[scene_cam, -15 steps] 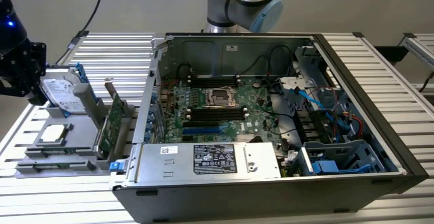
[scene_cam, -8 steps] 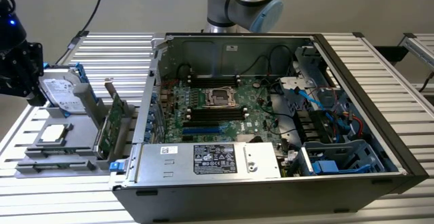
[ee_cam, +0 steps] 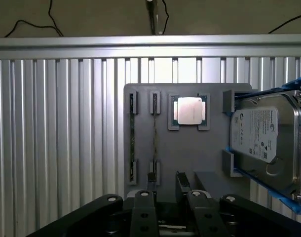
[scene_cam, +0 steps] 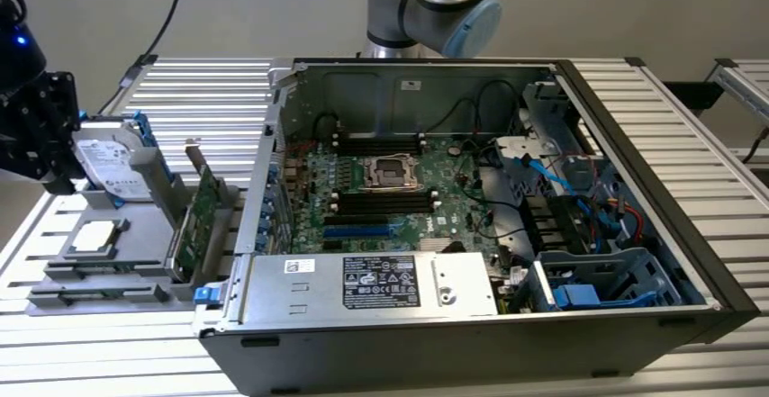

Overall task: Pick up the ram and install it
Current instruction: 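Pick up the ram and move it above insertion slot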

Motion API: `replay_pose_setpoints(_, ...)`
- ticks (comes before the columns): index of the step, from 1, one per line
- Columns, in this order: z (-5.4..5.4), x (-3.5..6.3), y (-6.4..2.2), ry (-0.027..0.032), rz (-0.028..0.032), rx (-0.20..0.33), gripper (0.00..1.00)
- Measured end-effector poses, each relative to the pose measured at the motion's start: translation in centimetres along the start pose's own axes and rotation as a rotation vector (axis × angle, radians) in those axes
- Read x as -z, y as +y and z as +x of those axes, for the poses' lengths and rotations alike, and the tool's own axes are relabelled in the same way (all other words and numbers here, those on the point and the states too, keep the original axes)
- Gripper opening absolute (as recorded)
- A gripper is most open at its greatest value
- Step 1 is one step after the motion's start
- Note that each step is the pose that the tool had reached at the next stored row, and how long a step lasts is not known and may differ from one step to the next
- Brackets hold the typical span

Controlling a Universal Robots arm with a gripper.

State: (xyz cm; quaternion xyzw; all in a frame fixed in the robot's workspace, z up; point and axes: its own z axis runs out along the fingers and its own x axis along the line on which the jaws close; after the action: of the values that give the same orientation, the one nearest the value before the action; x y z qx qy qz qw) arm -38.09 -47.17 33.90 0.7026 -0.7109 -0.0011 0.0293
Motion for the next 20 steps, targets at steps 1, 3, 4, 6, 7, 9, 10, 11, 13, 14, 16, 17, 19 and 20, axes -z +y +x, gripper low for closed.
replay_pose_setpoints(1,0.2,-0.12,0.01,-0.0001,0.0003,0.001,0.30)
replay_pose_setpoints(3,0.7,-0.36,-0.01,-0.0009,-0.0002,0.006,0.30)
replay_pose_setpoints(4,0.9,-0.50,-0.01,-0.0014,-0.0008,0.008,0.30)
replay_pose_setpoints(6,1.4,-0.80,-0.03,-0.0026,-0.0033,0.014,0.30)
replay_pose_setpoints(7,1.6,-0.96,-0.04,-0.0033,-0.0048,0.017,0.30)
replay_pose_setpoints(9,2.0,-1.29,-0.06,-0.0046,-0.0081,0.022,0.30)
replay_pose_setpoints(10,2.2,-1.45,-0.07,-0.0053,-0.0098,0.025,0.30)
replay_pose_setpoints(11,2.4,-1.63,-0.08,-0.0060,-0.0116,0.028,0.30)
replay_pose_setpoints(13,2.8,-1.97,-0.10,-0.0074,-0.0154,0.033,0.30)
replay_pose_setpoints(14,3.0,-2.14,-0.10,-0.0082,-0.0174,0.036,0.30)
replay_pose_setpoints(16,3.4,-2.51,-0.12,-0.0100,-0.0213,0.042,0.30)
replay_pose_setpoints(17,3.6,-2.70,-0.13,-0.0109,-0.0235,0.046,0.30)
replay_pose_setpoints(19,3.9,-3.07,-0.15,-0.0126,-0.0276,0.053,0.30)
replay_pose_setpoints(20,4.0,-3.25,-0.16,-0.0135,-0.0296,0.058,0.30)
